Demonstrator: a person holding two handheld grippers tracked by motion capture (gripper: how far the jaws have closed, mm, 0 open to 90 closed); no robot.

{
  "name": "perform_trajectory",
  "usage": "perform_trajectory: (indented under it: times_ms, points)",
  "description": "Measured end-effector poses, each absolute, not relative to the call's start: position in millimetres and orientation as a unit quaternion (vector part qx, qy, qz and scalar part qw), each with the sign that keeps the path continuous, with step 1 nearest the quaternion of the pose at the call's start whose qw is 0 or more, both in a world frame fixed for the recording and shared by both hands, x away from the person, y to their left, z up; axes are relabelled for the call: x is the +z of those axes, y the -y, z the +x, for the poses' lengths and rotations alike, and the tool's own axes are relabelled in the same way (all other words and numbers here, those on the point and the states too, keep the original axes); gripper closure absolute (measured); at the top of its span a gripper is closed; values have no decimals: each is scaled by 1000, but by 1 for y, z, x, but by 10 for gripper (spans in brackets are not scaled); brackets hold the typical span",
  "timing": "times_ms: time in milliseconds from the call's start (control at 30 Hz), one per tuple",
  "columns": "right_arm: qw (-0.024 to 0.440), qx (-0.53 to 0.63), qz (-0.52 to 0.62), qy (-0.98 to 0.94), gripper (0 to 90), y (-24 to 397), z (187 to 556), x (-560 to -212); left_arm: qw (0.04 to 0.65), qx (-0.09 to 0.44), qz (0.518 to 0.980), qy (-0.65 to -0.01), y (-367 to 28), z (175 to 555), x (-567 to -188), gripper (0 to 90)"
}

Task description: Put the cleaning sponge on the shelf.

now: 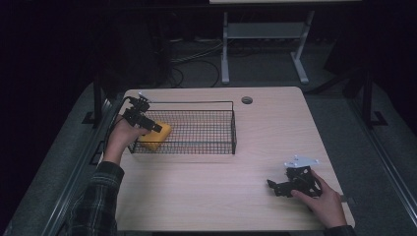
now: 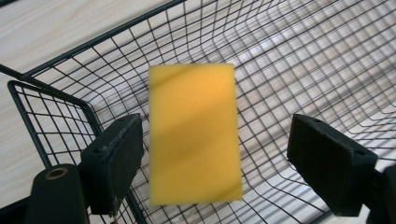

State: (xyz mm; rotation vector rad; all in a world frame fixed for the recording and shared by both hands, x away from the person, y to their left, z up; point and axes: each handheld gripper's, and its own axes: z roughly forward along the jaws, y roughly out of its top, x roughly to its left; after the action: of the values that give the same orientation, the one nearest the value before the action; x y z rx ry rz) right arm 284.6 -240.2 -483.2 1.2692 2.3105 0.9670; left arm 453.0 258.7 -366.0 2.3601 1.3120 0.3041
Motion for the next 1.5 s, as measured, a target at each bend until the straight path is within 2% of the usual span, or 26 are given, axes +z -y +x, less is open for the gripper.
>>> perform_trajectory:
  times_ms: [833, 1500]
  points:
    - [166, 340, 446, -811, 3, 240, 285, -483, 254, 137, 851, -438, -258, 374, -355, 196]
    - [166, 340, 446, -812, 3, 240, 285, -483, 279, 157, 854, -411, -257, 322, -396, 197]
